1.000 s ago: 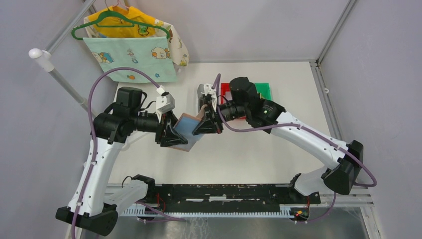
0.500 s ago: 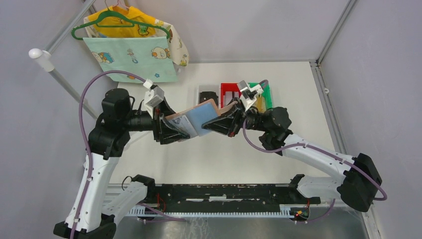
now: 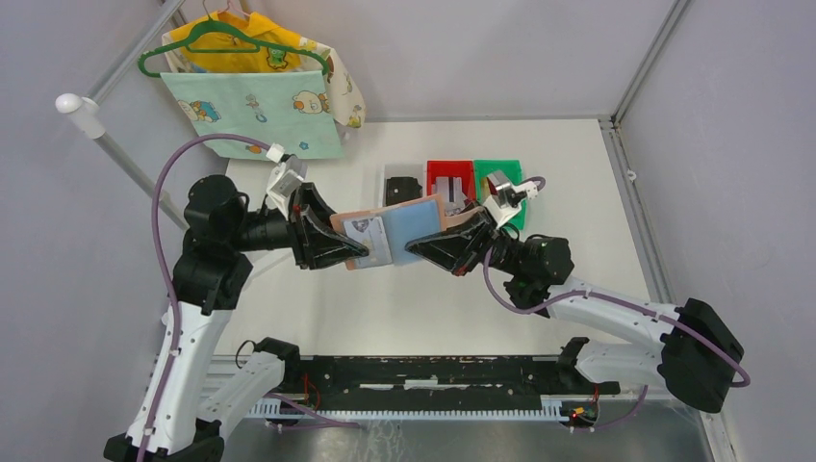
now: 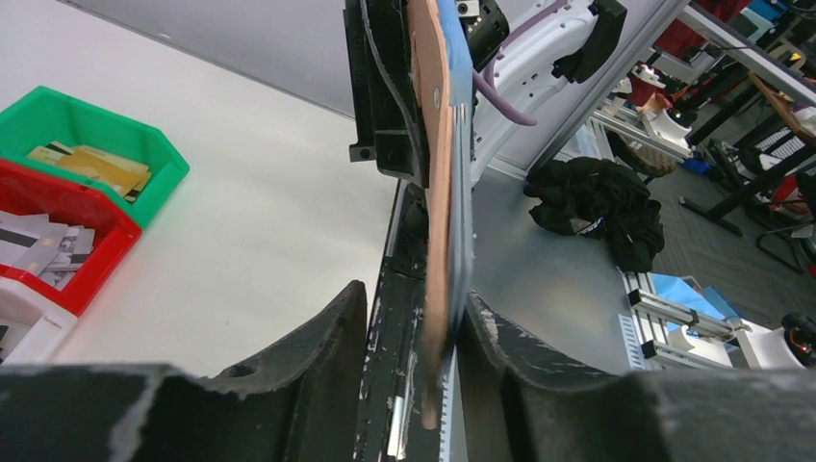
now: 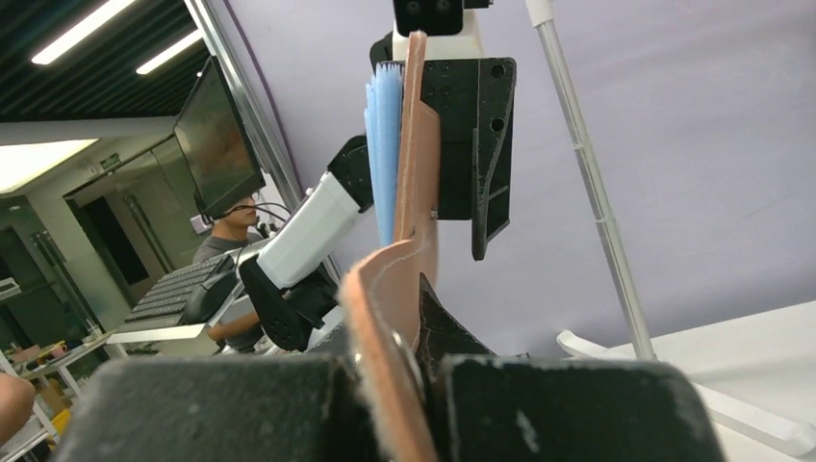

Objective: Take the credit cards out of the card holder
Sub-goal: Remove the credit card from the card holder.

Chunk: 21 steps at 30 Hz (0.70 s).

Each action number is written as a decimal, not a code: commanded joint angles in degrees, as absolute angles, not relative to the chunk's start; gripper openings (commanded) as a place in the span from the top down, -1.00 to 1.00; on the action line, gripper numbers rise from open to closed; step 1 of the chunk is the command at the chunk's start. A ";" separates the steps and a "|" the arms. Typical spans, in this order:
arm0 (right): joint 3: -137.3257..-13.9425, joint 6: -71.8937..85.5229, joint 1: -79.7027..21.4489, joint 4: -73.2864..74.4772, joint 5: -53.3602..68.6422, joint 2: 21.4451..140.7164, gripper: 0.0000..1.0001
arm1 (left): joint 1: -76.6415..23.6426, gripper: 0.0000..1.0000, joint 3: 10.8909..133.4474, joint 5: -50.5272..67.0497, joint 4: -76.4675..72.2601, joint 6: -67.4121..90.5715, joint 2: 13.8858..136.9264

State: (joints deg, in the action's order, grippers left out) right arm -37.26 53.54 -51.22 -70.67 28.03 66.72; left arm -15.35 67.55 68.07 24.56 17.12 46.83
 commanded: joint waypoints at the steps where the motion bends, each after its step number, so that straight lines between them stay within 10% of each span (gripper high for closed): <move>1: -36.27 56.17 -52.63 -80.64 24.94 65.65 1.00 | -15.41 0.19 66.81 68.25 18.30 23.47 45.96; 5: -34.66 56.84 -53.69 -82.54 23.69 66.45 1.00 | -15.43 0.53 66.84 68.24 17.94 24.38 45.97; 10: -32.73 54.94 -53.15 -78.62 22.96 64.78 0.25 | -15.47 0.87 68.61 66.11 23.71 20.41 46.76; 16: -34.24 44.25 -51.16 -60.64 22.08 58.70 -0.43 | -15.44 0.96 71.37 65.67 32.08 13.66 48.85; 21: -42.89 35.43 -49.66 -41.28 26.62 59.35 -0.52 | -15.44 0.97 74.87 65.08 40.76 4.23 50.72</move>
